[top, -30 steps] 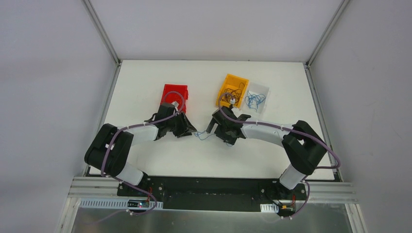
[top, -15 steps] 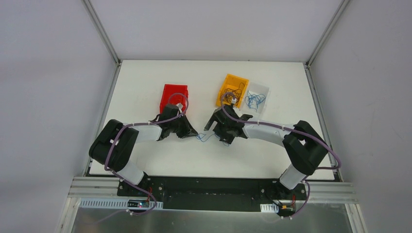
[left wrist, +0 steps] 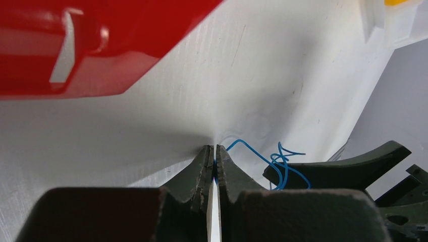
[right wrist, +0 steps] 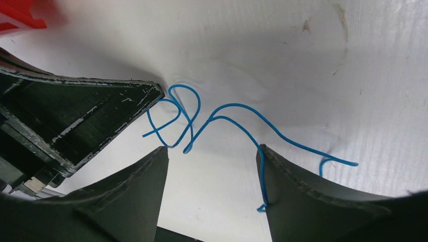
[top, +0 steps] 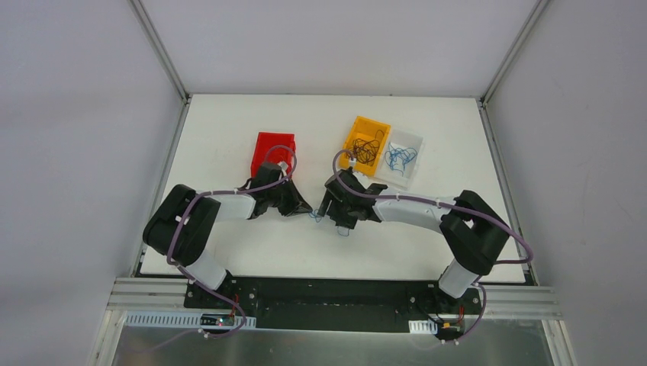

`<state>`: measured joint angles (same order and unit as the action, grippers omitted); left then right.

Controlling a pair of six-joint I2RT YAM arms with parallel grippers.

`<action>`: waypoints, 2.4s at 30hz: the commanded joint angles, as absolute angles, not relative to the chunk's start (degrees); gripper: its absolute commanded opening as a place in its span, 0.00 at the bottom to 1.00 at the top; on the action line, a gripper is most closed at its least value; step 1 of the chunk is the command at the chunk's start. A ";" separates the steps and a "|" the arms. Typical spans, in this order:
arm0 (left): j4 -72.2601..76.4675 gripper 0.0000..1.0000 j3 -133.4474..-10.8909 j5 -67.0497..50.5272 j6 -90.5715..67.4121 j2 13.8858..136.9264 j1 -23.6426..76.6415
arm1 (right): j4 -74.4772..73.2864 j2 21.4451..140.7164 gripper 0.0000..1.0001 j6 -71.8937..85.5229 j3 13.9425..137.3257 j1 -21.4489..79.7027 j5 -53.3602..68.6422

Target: Untangle the cables

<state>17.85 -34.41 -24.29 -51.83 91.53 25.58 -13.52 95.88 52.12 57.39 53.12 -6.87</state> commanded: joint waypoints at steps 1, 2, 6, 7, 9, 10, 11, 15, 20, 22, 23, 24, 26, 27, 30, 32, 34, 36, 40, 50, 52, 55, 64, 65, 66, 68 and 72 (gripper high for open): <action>18.27 0.06 -35.86 -25.55 -52.21 91.99 26.18 | -15.47 96.11 0.62 49.99 59.43 53.28 -8.56; 18.26 0.06 -35.82 -25.65 -52.21 91.75 26.19 | -15.60 96.51 0.59 49.94 59.56 53.30 -8.75; 18.23 0.10 -35.15 -26.50 -51.98 90.20 26.19 | -15.51 97.60 0.39 49.59 60.27 53.22 -9.77; 18.20 0.12 -34.93 -26.80 -51.88 89.73 26.21 | -15.61 97.90 0.25 49.35 60.63 53.16 -10.00; 17.40 0.20 -34.45 -27.22 -51.40 88.32 26.19 | -15.80 98.46 0.00 49.17 61.02 52.90 -10.13; 16.49 0.25 -34.11 -27.20 -50.88 87.35 26.21 | -15.88 98.53 0.00 49.18 61.01 52.72 -10.18; 15.18 0.31 -33.84 -26.87 -50.19 85.89 26.19 | -15.83 98.11 0.00 49.09 60.81 52.51 -10.24; 5.28 0.60 -33.53 -23.66 -45.64 77.83 25.89 | -15.82 93.57 0.00 48.39 58.69 50.67 -10.85; -7.54 0.90 -33.40 -19.47 -40.46 63.91 25.58 | -16.84 85.46 0.00 44.11 55.99 43.12 -6.95; -11.39 0.96 -33.44 -18.20 -39.48 59.50 25.49 | -17.86 82.60 0.00 41.41 56.01 39.24 -4.92; -13.26 0.98 -33.60 -17.63 -39.17 57.81 25.41 | -18.36 81.40 0.00 39.40 56.37 37.16 -3.16; -14.72 0.99 -33.84 -17.37 -38.98 56.27 25.40 | -18.98 80.62 0.00 38.11 56.98 35.06 -1.75; -16.94 0.99 -34.16 -17.34 -38.97 54.27 25.34 | -20.25 80.25 0.00 36.07 58.77 30.62 2.04; -17.44 0.99 -34.33 -17.50 -39.20 53.52 25.32 | -20.96 80.78 0.00 35.24 60.04 28.17 3.74; -17.90 0.99 -34.99 -18.02 -39.78 52.39 25.31 | -21.85 83.33 0.00 33.75 63.40 21.49 7.32; -18.08 0.99 -35.44 -17.98 -39.82 51.94 25.31 | -21.42 85.65 0.00 33.47 65.45 17.61 10.01; -18.38 0.99 -35.89 -17.60 -39.69 51.56 25.31 | -21.07 88.40 0.00 33.48 67.59 13.82 11.90; -18.80 0.99 -36.27 -17.24 -39.43 51.21 25.31 | -20.79 91.36 0.00 33.55 69.66 11.37 12.67; -20.40 0.99 -37.47 -16.44 -38.87 50.57 25.31 | -20.17 95.82 0.00 33.87 73.72 7.27 14.51; -23.03 0.99 -39.73 -14.81 -37.58 49.93 25.31 | -32.15 91.46 0.00 29.80 89.79 8.07 24.83; -23.03 0.99 -40.19 -14.80 -37.62 50.52 25.31 | -33.79 89.30 0.00 30.18 92.01 8.26 25.80; -23.06 0.98 -40.43 -14.96 -37.55 51.02 25.31 | -36.61 87.45 0.00 30.07 96.09 8.06 25.09; -23.03 0.98 -39.90 -15.16 -37.62 50.08 25.30 | -42.10 89.81 0.00 32.23 113.24 4.88 26.32; -23.05 0.98 -39.89 -15.10 -37.62 49.90 25.31 | -42.85 90.72 0.00 32.26 115.53 4.39 26.43; -23.03 0.98 -39.78 -15.06 -37.57 49.78 25.31 | -43.61 91.41 0.00 32.17 117.50 3.94 26.33; -23.03 0.98 -39.61 -14.90 -37.56 49.51 25.31 | -44.40 92.83 0.00 31.91 120.01 2.99 25.49; -23.09 0.98 -39.38 -14.60 -37.46 49.04 25.31 | -43.80 95.27 0.00 31.87 120.25 1.16 26.00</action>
<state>-23.07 -38.13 -15.84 -38.63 50.39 25.45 -41.39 92.16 31.38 118.80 2.96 24.95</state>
